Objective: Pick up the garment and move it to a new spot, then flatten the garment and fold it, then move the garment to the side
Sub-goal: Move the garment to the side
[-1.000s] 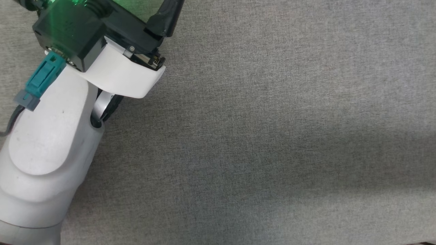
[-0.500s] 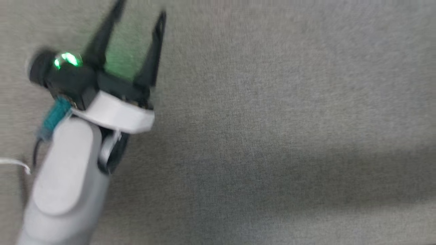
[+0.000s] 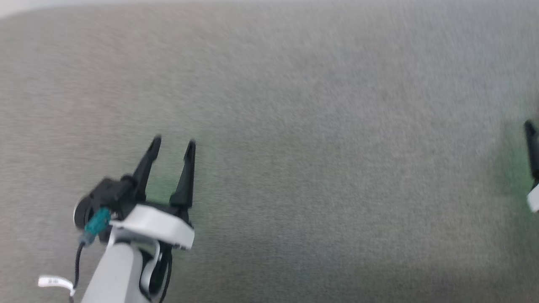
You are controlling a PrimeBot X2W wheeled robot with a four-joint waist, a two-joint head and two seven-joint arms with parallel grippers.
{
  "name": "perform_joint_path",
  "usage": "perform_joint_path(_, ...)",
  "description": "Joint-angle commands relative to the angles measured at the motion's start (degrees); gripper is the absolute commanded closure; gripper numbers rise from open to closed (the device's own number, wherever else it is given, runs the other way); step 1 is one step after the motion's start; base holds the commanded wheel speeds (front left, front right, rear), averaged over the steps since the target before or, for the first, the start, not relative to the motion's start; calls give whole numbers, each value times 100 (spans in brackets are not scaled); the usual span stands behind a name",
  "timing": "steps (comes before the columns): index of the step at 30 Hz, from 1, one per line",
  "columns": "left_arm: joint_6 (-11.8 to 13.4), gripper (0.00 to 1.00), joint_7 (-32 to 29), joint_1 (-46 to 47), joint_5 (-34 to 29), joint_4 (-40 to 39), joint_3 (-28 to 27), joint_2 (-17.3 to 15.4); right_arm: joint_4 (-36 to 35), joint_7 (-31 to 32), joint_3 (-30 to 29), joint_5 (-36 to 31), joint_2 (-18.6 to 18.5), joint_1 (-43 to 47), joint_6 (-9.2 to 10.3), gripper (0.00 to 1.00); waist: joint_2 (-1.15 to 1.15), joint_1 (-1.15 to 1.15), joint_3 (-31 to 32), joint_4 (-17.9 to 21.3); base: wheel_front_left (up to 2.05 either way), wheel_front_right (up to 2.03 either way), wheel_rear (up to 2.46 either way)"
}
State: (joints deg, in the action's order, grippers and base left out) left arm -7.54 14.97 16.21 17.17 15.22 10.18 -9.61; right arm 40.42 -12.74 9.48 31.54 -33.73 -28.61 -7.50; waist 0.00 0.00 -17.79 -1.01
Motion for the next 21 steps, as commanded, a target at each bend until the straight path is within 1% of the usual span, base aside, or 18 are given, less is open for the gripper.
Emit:
perform_joint_path(1, 14, 0, 30, -111, 34, 32, -33, 4, -38, -62, -13, -55, 44, 113, 3, 0, 0, 0, 387, -314, 0, 0, 0)
perform_joint_path(8, 14, 0, 30, -747, 95, 113, -384, 53, -317, -233, -246, -254, 560, 699, 3, 0, 0, 0, 922, -491, 0, 0, 0)
perform_joint_path(13, 14, 0, 30, -1154, 160, 46, -565, 138, -789, -246, -380, -354, 915, 1094, 3, 0, 0, 0, 1268, -538, 0, 0, 0)
perform_joint_path(15, 13, 0, 30, -1257, 196, -14, -613, 125, -1035, -247, -439, -387, 1053, 1206, 3, 0, 0, 0, 1340, -528, 0, 0, 0)
perform_joint_path(21, 14, 0, 30, -1483, 104, -281, -720, 88, -1611, -246, -527, -476, 1202, 1494, 3, 0, 0, 0, 1475, -524, 0, 0, 0)
